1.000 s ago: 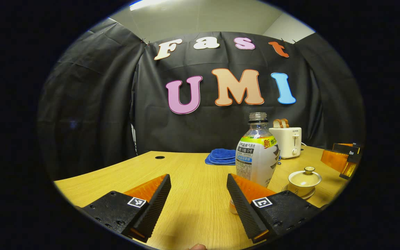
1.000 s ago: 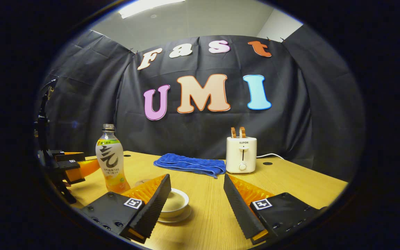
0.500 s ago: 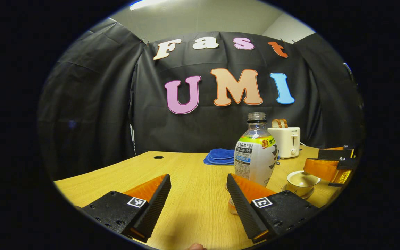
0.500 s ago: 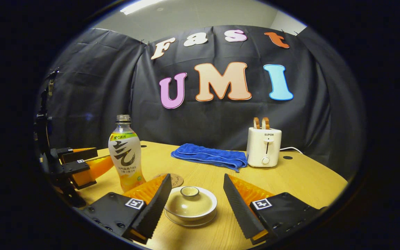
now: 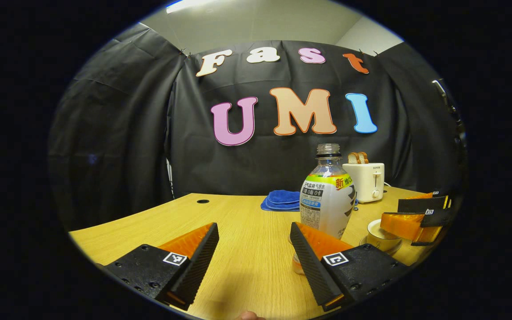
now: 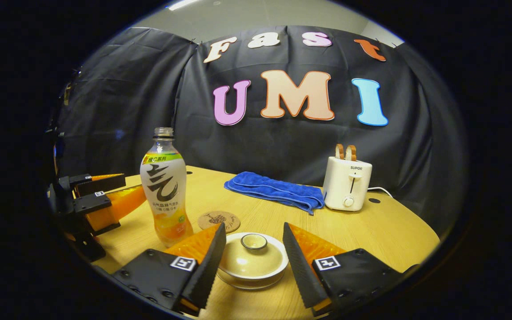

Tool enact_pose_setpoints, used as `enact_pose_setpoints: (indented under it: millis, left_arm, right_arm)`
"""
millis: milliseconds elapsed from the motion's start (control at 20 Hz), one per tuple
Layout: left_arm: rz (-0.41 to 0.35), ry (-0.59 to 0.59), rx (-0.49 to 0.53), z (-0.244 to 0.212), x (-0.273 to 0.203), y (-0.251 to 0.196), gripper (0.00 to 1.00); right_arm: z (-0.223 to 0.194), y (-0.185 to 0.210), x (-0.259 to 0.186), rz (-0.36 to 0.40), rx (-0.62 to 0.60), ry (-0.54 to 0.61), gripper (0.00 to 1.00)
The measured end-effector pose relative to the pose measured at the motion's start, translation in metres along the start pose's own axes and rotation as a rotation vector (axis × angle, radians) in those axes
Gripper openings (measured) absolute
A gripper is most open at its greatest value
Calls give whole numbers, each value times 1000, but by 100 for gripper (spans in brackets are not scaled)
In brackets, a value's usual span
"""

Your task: Open the teacup lid with one hand, grasp the water bottle and pour water into the teacup with the other hand; after pouring, place the water bottle on the coaster and then close the teacup lid.

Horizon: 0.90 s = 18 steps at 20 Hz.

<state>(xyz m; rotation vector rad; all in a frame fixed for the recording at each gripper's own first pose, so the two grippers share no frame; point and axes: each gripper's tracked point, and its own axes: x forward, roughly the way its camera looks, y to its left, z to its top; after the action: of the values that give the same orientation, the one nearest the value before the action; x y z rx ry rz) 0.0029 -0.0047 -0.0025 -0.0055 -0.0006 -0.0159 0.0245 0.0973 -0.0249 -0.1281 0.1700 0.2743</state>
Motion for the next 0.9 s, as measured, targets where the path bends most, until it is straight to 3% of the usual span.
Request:
enact_pose_setpoints:
  millis: [200, 250, 400, 450, 550, 900]
  left_arm:
    - [0, 0, 0, 0, -1, 0, 94]
    - [0, 0, 0, 0, 0, -1, 94]
    - [0, 0, 0, 0, 0, 0, 95]
    - [0, 0, -1, 0, 0, -1, 94]
    - [0, 0, 0, 1, 0, -1, 94]
    - [5, 3, -2, -1, 0, 1, 95]
  right_arm:
    - [-2, 3, 0, 6, -14, 11, 50]
    - [-3, 4, 0, 9, -11, 17, 63]
    - [-5, 2, 2, 14, 4, 27, 43]
    - [-5, 4, 2, 17, 9, 29, 43]
    - [-4, -1, 3, 14, 11, 27, 32]
    - [2, -2, 3, 7, 72, 0, 31]
